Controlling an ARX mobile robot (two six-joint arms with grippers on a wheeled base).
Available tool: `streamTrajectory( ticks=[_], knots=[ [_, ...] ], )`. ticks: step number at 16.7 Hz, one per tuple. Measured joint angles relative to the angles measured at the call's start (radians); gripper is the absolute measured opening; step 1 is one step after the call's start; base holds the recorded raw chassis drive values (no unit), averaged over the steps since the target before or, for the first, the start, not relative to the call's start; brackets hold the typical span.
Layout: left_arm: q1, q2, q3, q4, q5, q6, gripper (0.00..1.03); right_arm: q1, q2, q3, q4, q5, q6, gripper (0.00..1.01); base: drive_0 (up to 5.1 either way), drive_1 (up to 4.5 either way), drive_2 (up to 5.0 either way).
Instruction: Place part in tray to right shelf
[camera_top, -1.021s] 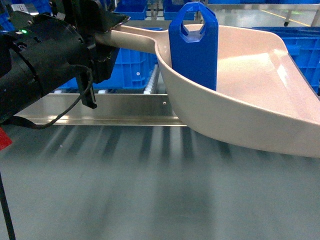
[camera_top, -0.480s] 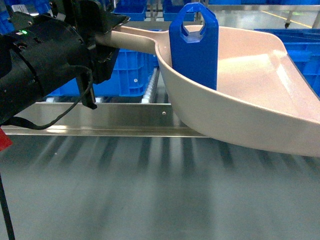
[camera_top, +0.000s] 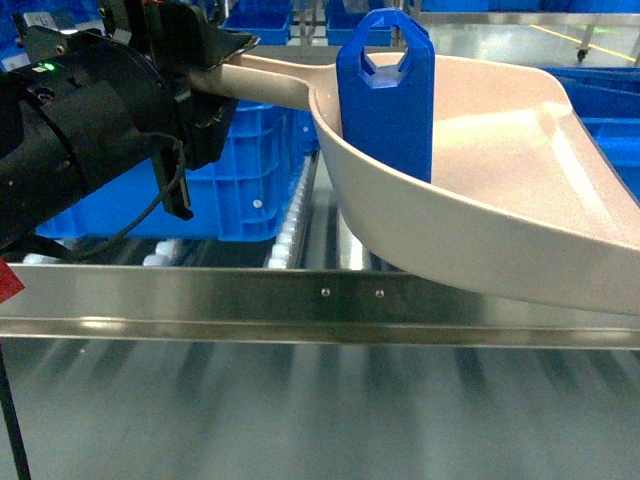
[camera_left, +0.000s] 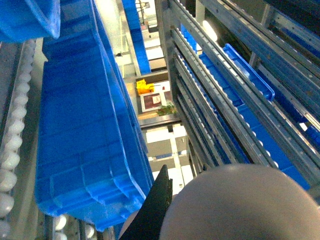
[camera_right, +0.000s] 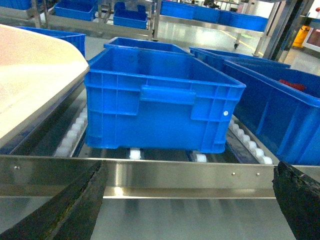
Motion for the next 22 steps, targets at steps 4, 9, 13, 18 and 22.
streamTrajectory(
  ticks=[4,9,13,18,22],
  knots=[
    [0.0,0.0,0.0,0.006,-0.002,0.0,0.13,0.0,0.0,0.0,0.004,0.0,0.0,0.98,0.0,2.84,-2.9],
    [0.0,0.0,0.001,0.003,-0.003,0.0,0.13,0.0,0.0,0.0,0.001,0.0,0.0,0.98,0.0,0.0,0.0],
    [0.0,0.0,0.001,0.002,-0.003,0.0,0.13,0.0,0.0,0.0,0.001,0.0,0.0,0.98,0.0,0.0,0.0],
    [0.0,0.0,0.001,0.003,-0.003,0.0,0.13,0.0,0.0,0.0,0.001,0.0,0.0,0.98,0.0,0.0,0.0],
    [0.0,0.0,0.001,0.003,-0.003,0.0,0.13,0.0,0.0,0.0,0.001,0.0,0.0,0.98,0.0,0.0,0.0]
  ],
)
